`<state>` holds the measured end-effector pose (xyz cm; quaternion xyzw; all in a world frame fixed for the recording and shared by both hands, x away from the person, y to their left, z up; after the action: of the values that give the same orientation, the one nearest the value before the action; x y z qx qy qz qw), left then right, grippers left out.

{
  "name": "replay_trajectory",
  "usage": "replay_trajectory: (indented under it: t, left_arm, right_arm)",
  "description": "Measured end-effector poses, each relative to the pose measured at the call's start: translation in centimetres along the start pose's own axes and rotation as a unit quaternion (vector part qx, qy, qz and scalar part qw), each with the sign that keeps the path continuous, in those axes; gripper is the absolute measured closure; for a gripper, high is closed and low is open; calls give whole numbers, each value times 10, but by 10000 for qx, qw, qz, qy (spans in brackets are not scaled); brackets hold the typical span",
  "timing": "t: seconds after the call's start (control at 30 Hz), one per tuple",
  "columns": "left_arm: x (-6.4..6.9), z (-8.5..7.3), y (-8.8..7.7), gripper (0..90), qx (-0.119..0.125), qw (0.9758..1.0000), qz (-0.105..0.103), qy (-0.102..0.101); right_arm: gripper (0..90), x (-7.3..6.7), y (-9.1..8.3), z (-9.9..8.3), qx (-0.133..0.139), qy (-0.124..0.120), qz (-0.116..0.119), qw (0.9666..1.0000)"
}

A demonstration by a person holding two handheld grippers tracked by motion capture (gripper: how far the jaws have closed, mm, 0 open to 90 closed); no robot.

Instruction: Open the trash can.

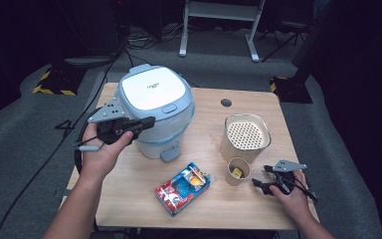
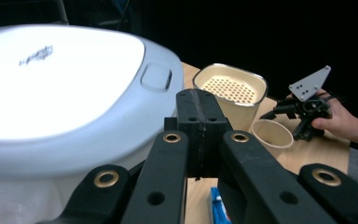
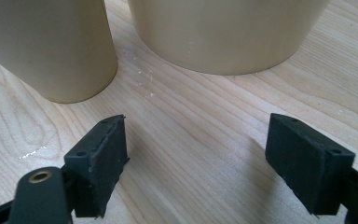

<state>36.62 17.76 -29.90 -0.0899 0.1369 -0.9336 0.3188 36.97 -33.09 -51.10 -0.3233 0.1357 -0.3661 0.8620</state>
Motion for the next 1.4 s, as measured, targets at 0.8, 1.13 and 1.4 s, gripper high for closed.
replay_trajectory:
  t: [0.8,1.13,1.4]
  left_arm:
    - [-13,23,51,900,-384,9985,379,62]
    - [-11,27,56,900,-522,9977,414,112]
    - [-10,29,56,900,-586,9971,457,166]
  right_arm:
    - [207,0,0,0,1,-2,-1,10000]
    - [208,0,0,0,1,-2,1,10000]
    - [208,1,0,0,1,-32,38,10000]
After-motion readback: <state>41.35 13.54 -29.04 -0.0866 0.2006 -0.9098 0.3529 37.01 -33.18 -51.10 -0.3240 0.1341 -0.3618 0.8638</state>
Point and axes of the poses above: each handheld gripper's, and its own axes: y roughly forward along the jaws, z roughly out of its top, x roughly to its right, the point moved 1 cm from there along y, roughly forward along the jaws, and after that the axes turned 1 degree about x, right-handed, at the moved point
